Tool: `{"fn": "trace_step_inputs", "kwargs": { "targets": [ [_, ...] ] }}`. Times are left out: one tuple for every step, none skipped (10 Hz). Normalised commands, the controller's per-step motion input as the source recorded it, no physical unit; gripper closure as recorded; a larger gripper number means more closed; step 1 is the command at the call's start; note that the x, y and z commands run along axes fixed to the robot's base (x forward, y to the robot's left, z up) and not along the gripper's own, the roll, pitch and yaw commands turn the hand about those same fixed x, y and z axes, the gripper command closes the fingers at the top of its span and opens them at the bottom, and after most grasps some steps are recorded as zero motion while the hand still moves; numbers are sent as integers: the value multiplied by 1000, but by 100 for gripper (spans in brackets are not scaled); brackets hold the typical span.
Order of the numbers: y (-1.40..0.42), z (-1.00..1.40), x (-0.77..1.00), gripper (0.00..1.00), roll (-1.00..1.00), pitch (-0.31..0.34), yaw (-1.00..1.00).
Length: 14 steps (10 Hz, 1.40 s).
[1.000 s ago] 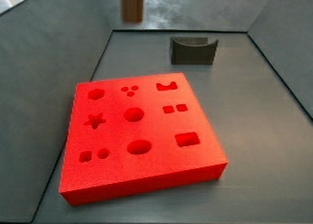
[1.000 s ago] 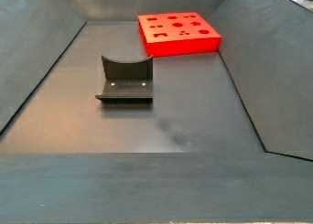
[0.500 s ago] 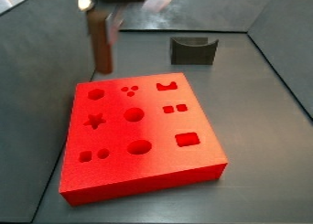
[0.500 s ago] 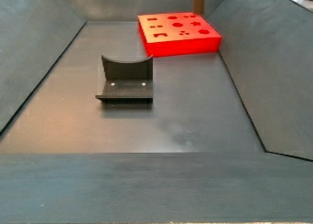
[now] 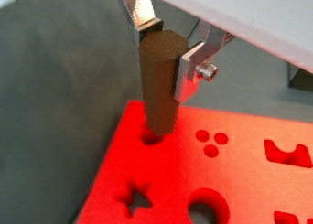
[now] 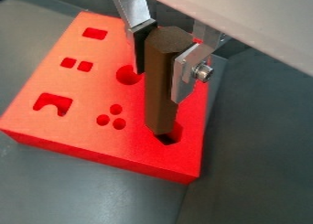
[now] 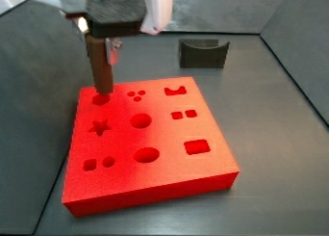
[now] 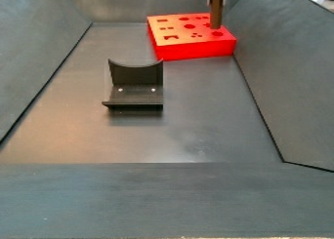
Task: Pick up the hexagon object. Move up. Place the hexagon object on the fixture. Regrasp the hexagon object. Move to above the board. Insert the hexagon object.
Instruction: Insert the hexagon object.
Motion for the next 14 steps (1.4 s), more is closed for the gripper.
{"fn": "trace_step_inputs", "kwargs": {
  "targets": [
    [-106, -129, 49, 100, 29, 0, 0],
    [0, -749, -197, 100, -49, 0, 246],
    [0, -871, -334, 100, -43, 0, 500],
    [3, -220, -357, 100, 0, -49, 446],
    [0, -171, -103, 100, -27, -69, 0],
    [0, -286, -494, 100, 0, -44, 0],
    [74, -246, -771, 100, 9, -27, 143],
    [69, -186, -631, 100, 30, -17, 91],
    [6, -140, -169, 100, -53, -70, 0],
    [229, -160, -429, 100, 0, -24, 43],
    [334, -146, -623, 100, 0, 0, 131],
    [143, -251, -403, 100, 0, -14, 43],
    [-57, -554, 0, 100, -160, -119, 103],
    [-334, -540, 366, 100, -231, -111, 140]
  ]
}}
